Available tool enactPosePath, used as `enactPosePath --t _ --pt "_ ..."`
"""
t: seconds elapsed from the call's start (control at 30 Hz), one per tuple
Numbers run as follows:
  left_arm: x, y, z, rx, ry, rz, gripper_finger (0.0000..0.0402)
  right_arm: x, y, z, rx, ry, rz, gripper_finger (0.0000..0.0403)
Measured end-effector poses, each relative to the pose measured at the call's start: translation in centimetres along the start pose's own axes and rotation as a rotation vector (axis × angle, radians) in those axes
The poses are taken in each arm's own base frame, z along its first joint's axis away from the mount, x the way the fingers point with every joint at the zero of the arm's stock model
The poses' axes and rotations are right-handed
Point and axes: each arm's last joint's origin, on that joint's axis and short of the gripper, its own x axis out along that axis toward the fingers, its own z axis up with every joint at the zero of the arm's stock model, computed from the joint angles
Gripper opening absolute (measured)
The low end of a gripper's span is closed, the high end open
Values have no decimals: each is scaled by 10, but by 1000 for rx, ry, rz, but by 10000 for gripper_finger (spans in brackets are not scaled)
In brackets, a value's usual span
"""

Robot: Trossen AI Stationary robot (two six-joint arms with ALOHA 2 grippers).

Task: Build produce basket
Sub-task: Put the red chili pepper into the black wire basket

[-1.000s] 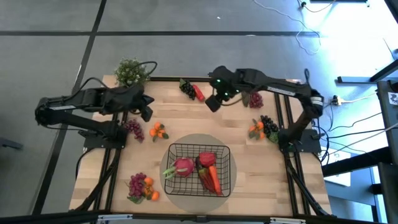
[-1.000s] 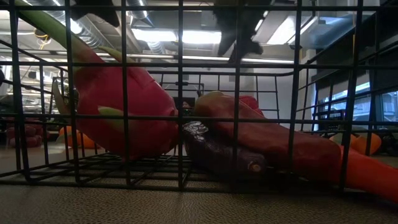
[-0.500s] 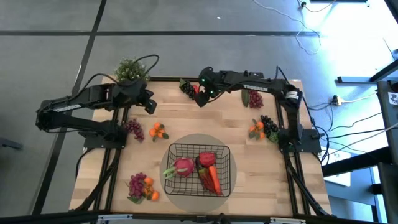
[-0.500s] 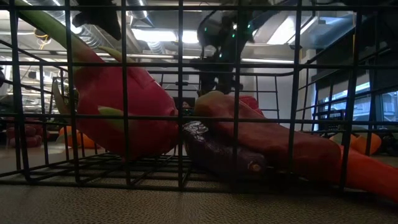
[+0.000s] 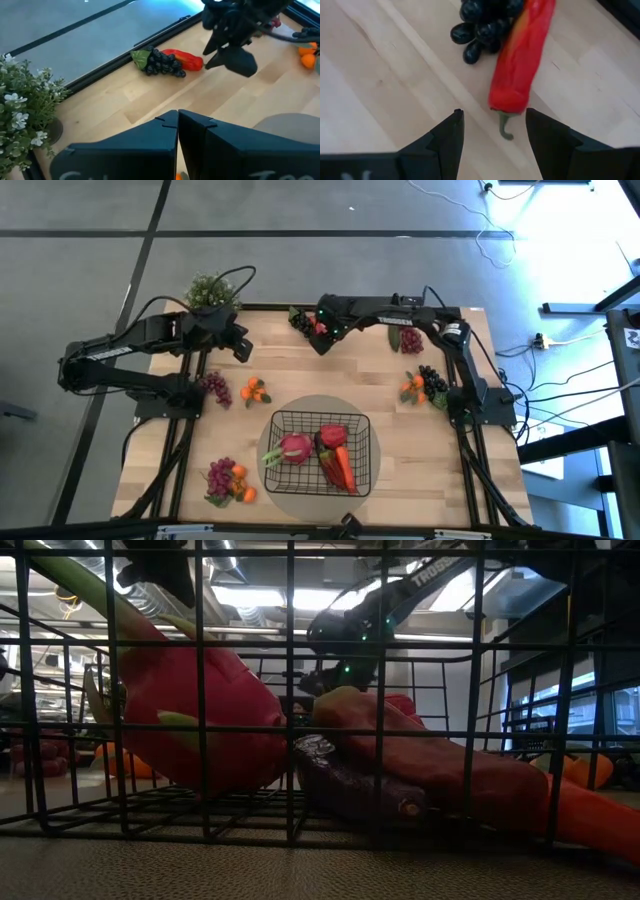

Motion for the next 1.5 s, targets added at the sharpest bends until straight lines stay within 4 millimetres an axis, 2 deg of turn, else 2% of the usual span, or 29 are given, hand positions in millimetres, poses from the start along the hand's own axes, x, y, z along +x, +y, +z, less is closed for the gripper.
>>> enactPosePath --t 0.3,0.67,0.77,0.97,1.03,1.23,1.37,1.5 --pt "0 0 0 -1 -2 -2 0 16 -3 0 -58 -16 -42 197" --pt "0 0 0 -1 -5 2 0 37 -12 -1 -42 -4 -47 192" --pt "0 0 0 -1 -5 2 0 36 -11 -1 -42 -5 -46 162" --pt "0 0 0 -1 -5 3 0 36 -11 -2 -44 4 -46 73" --pt "0 0 0 -1 -5 3 0 35 -11 -2 -50 13 -49 70" --pt "0 0 0 2 -5 3 0 25 -13 -9 -42 91 -71 68" --pt "0 0 0 8 -5 3 0 10 -12 -12 -44 146 -84 68" --pt "0 0 0 10 -4 3 0 -11 -1 -11 -90 198 -97 68"
